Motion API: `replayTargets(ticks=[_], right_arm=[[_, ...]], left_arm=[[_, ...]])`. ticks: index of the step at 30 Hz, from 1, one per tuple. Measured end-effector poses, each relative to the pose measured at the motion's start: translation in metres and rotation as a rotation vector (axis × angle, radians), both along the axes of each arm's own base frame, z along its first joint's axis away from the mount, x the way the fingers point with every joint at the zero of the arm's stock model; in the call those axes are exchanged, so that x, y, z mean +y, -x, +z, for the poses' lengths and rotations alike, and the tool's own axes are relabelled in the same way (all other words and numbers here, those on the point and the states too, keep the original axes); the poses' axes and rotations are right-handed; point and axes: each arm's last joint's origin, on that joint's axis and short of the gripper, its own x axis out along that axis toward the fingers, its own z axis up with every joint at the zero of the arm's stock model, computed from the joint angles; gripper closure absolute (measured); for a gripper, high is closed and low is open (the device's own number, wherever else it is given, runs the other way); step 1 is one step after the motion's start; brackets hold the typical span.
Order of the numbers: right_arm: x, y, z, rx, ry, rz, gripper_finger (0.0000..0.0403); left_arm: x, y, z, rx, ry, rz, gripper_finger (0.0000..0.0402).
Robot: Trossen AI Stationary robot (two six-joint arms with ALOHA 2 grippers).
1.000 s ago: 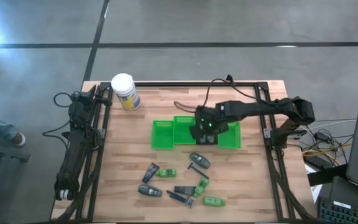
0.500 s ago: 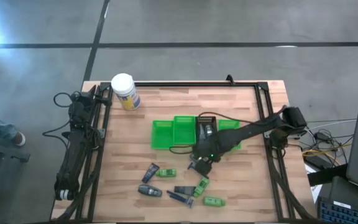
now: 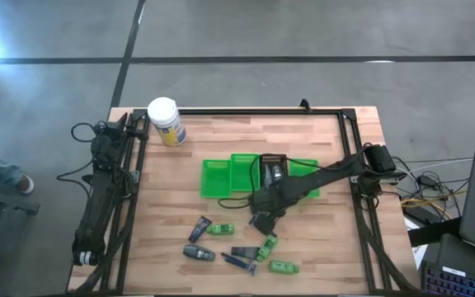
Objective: Pick & Place Travel size toiletries
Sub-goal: Put the gray deodorant into the black bin
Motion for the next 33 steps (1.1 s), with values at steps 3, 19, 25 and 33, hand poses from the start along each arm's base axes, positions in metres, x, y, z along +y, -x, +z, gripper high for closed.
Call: replayTargets(ticks=[3,19,25,33], right_arm=[[-0.001,-0.003,-0.013,0.029,0.008,0.017,0.0067],[-0.003,-0.003,-0.01,0.121,0.163,0.133,0.0212],[-0.007,0.013,0.073,-0.119,0.055,0.048,0.0212],[-0.077,0.047,0.105,-0.189,0.046,-0.585,0.0212]], left_arm=[[0.0,0.0,0.0,0.0,0.0,0.0,0.0323],[0.0,0.0,-0.001,0.001,0.006,-0.003,0.0323],[0.0,0.0,0.0,0.0,0.006,-0.003,0.0323],[0.0,0.0,-0.001,0.001,0.006,-0.004,0.0323]])
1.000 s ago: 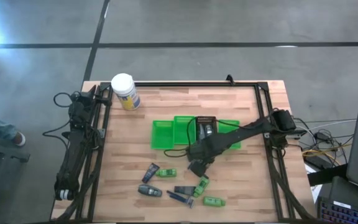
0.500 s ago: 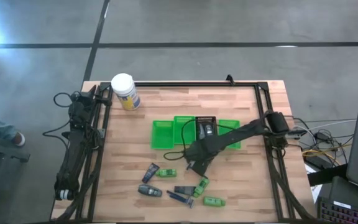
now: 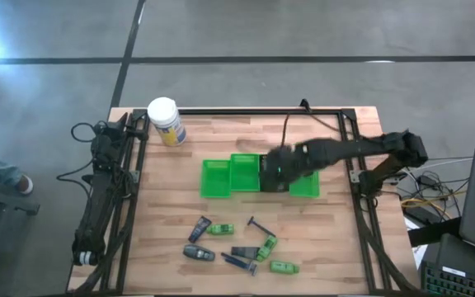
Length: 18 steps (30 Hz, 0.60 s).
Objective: Pick & Place Travel size toiletries
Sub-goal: Put the gray deodorant into the black bin
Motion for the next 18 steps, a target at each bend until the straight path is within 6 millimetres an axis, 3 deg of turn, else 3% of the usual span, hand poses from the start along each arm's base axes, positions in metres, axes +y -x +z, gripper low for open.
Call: replayTargets(ticks=[4,9,18], right_arm=[[-0.023,-0.005,-0.032,0.009,-0.088,-0.085,0.0212],[-0.036,-0.007,-0.066,0.074,-0.148,-0.124,0.0194],[-0.041,-0.001,-0.052,0.025,-0.058,-0.221,0.0093]], left_arm=[[0.0,0.0,0.0,0.0,0.0,0.0,0.0323],[0.0,0.0,0.0,0.0,0.0,0.0,0.0323],[0.0,0.0,0.0,0.0,0.0,0.0,0.0323]])
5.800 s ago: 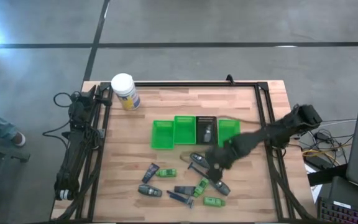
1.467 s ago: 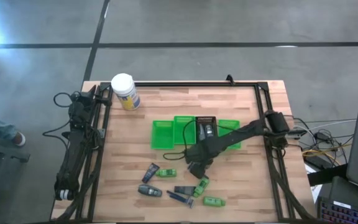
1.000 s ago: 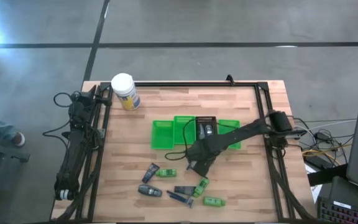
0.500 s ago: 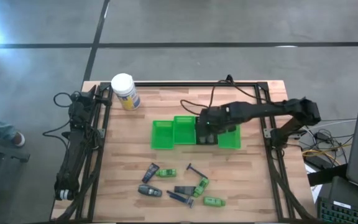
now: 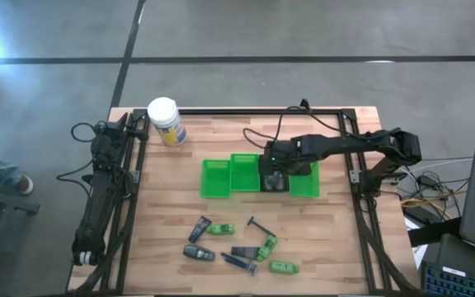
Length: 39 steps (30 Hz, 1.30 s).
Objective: Pick & Place Travel size toiletries
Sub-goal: Put the gray deodorant into the black bin
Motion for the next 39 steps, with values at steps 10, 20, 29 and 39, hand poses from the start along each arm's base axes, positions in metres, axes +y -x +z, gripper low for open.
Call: replayTargets(ticks=[10,20,29,39], right_arm=[[-0.002,-0.007,0.038,-0.029,0.1,0.131,0.0044],[-0.001,-0.006,0.044,-0.011,0.111,0.159,0.0069],[0.0,-0.005,0.044,-0.006,0.086,0.195,0.0093],[0.001,-0.005,0.044,-0.016,0.052,0.227,0.0091]], left_arm=[[-0.001,-0.005,0.007,-0.467,0.02,-0.203,0.0323],[-0.015,-0.016,0.041,-1.008,0.081,-0.755,0.0323],[-0.043,-0.033,0.141,-0.627,0.098,-1.241,0.0323],[-0.053,-0.086,0.136,-0.261,0.604,-1.528,0.0323]])
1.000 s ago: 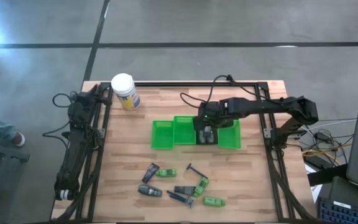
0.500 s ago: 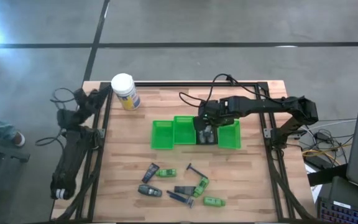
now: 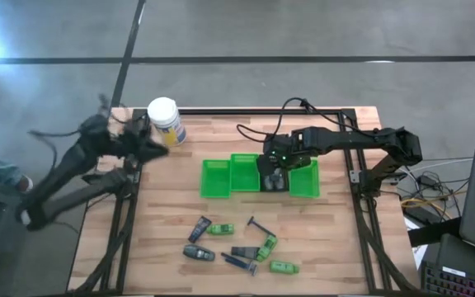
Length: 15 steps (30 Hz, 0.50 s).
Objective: Pick & Place Travel size toiletries
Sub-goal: Put the gray deodorant into the black bin
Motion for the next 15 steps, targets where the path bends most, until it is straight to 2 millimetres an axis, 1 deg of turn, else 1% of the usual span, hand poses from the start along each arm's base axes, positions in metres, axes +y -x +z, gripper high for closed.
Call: replayTargets(ticks=[2,4,7,8,11,13,15], right_arm=[[0.001,0.0,0.0,0.0,0.001,0.015,0.0086],[0.002,0.0,0.0,0.0,0.003,0.029,0.008],[0.005,-0.001,0.0,0.001,0.009,0.058,0.0072],[0.007,-0.001,0.0,0.001,0.01,0.064,0.007],[0.011,-0.001,0.0,0.001,0.018,0.098,0.0063],[0.014,-0.001,0.0,0.003,0.025,0.127,0.006],[0.016,-0.001,0.0,0.004,0.026,0.149,0.0057]], left_arm=[[-0.012,-0.019,-0.006,0.054,0.01,-0.131,0.0323],[-0.03,-0.034,-0.014,0.135,-0.022,-0.209,0.0323],[-0.064,-0.046,-0.024,0.284,-0.125,-0.287,0.0323],[-0.075,-0.047,-0.028,0.338,-0.172,-0.292,0.0323],[-0.105,-0.048,-0.037,0.476,-0.322,-0.217,0.0323],[-0.123,-0.048,-0.033,0.452,-0.412,-0.173,0.0323],[-0.142,-0.048,-0.026,0.409,-0.474,-0.176,0.0323]])
